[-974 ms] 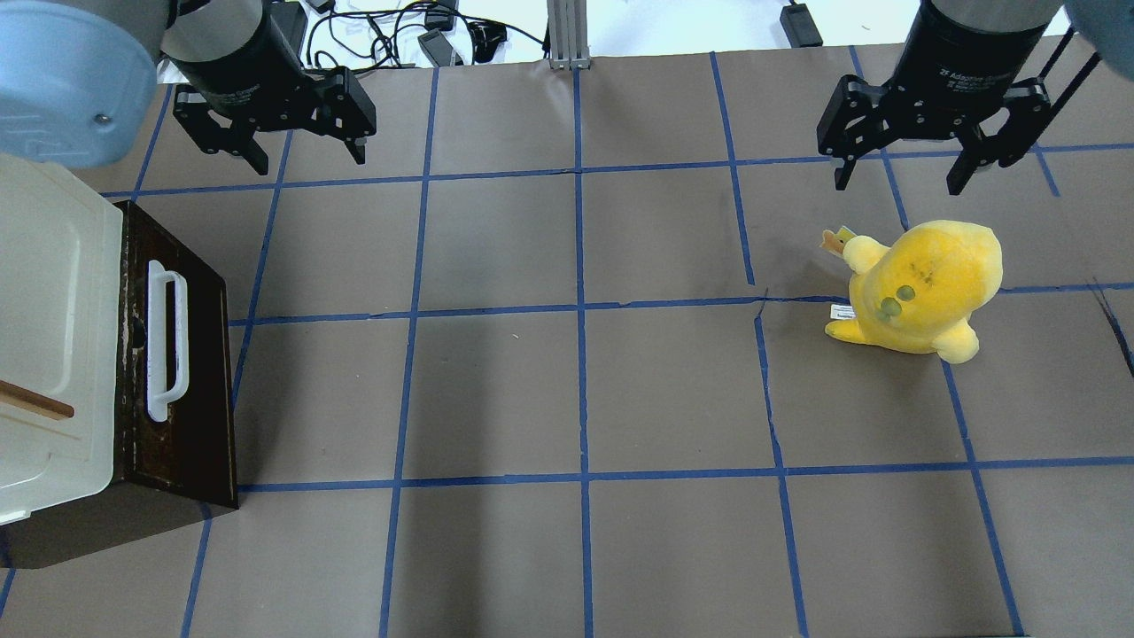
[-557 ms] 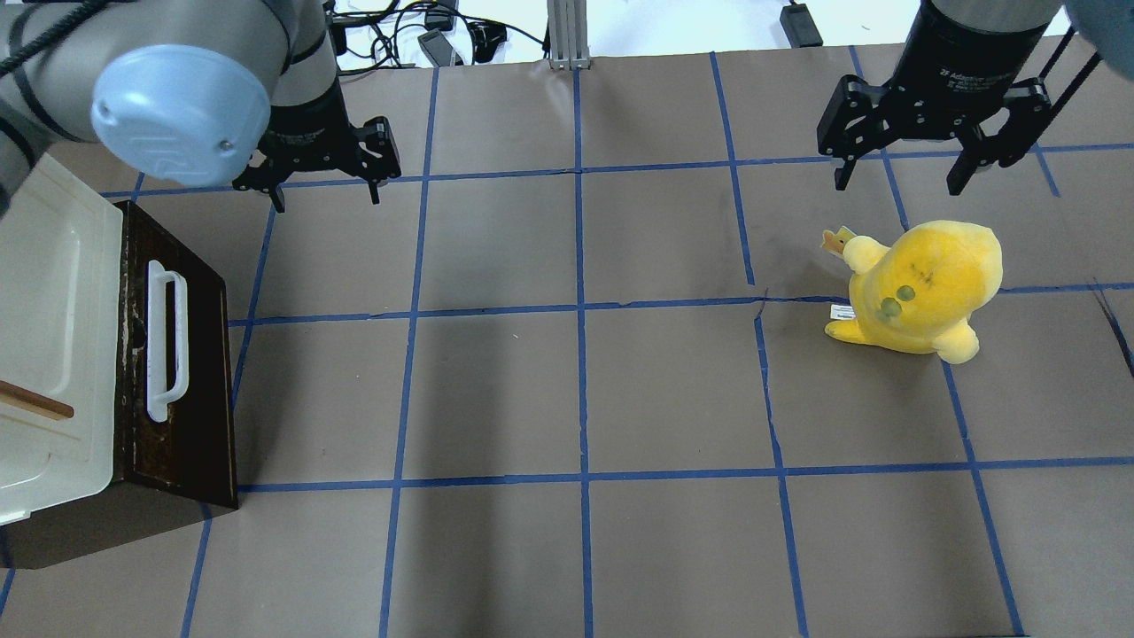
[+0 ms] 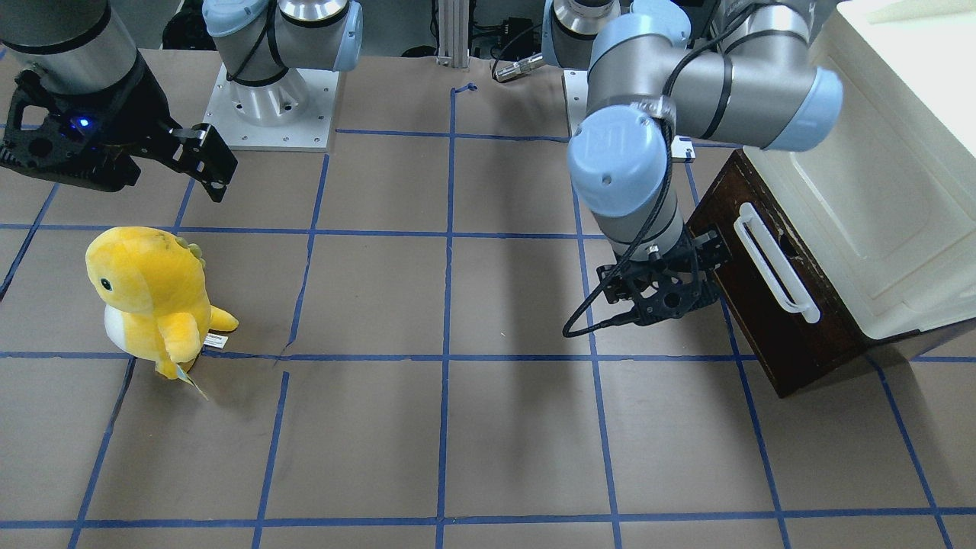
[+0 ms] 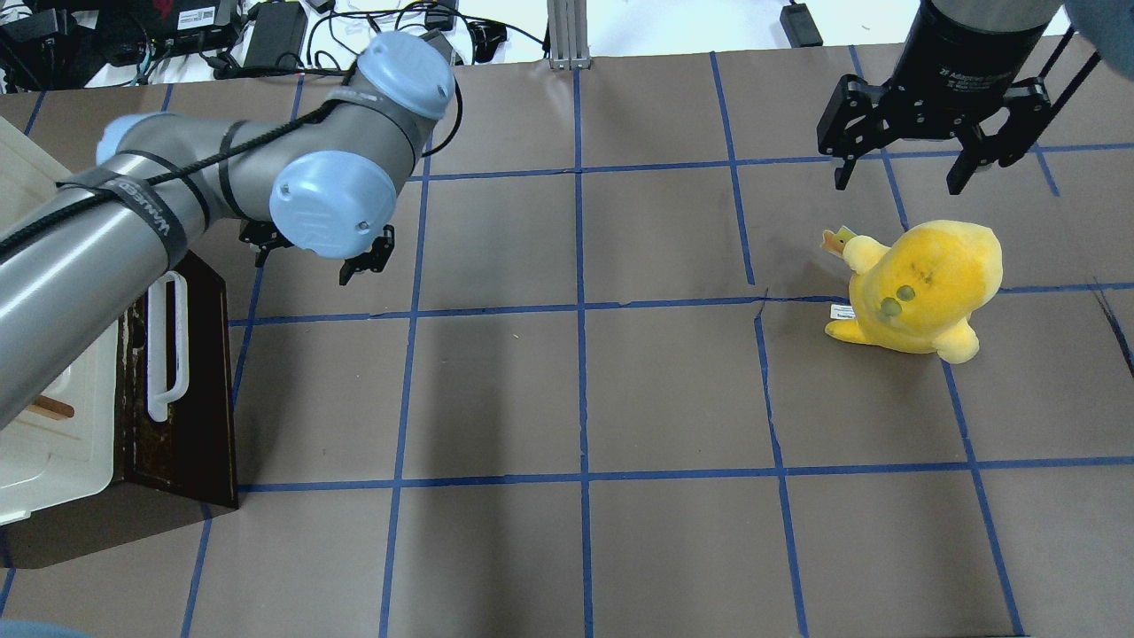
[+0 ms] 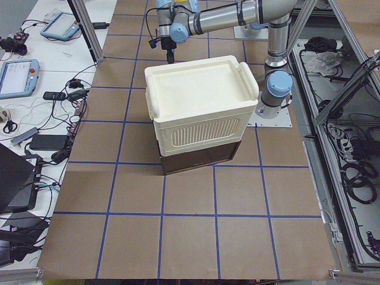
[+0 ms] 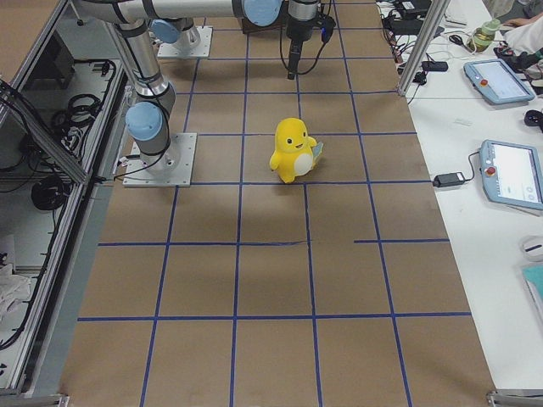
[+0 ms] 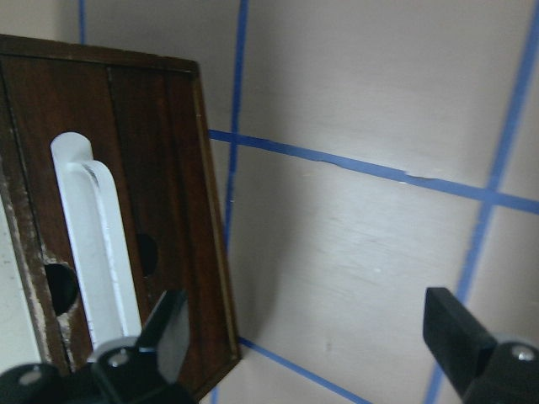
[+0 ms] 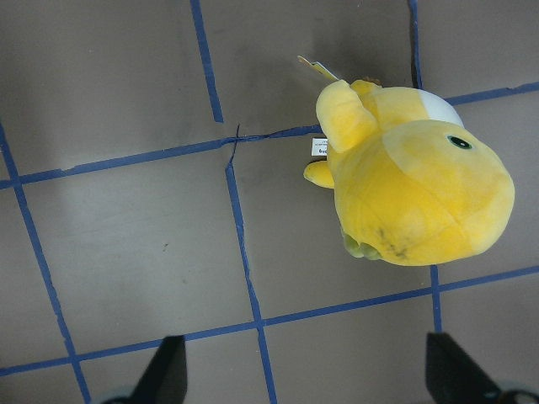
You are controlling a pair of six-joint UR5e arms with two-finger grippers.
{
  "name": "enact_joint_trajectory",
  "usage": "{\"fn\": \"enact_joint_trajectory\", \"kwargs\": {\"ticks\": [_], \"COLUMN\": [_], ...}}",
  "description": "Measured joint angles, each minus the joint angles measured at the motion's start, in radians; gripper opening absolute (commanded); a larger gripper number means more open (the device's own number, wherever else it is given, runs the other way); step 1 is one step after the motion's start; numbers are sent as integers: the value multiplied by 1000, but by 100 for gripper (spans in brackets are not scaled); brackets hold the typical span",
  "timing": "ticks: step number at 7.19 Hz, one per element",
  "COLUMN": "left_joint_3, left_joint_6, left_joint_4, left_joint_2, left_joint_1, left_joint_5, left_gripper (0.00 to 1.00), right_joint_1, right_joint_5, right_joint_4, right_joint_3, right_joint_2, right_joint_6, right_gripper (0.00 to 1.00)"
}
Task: Pull drawer sideways
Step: 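Move the left gripper down to the white drawer handle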
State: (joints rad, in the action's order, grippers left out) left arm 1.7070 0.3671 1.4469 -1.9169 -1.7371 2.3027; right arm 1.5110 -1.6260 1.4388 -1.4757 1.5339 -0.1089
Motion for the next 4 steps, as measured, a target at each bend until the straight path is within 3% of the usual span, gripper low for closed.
{"fn": "enact_joint_trajectory", "kwargs": {"ticks": [4], "left_joint_3": [145], "left_joint_6": [8], "left_joint_4": [38], "left_joint_2": [-54], "left_joint_1": [7], "left_joint_5": [310], "left_gripper": [100], "right_joint_1": [-1], "right_joint_5": [0], "right_joint_4": [0], "right_joint_3": [0], "right_joint_2": [0], "right_joint_6": [0], "right_gripper": [100]}}
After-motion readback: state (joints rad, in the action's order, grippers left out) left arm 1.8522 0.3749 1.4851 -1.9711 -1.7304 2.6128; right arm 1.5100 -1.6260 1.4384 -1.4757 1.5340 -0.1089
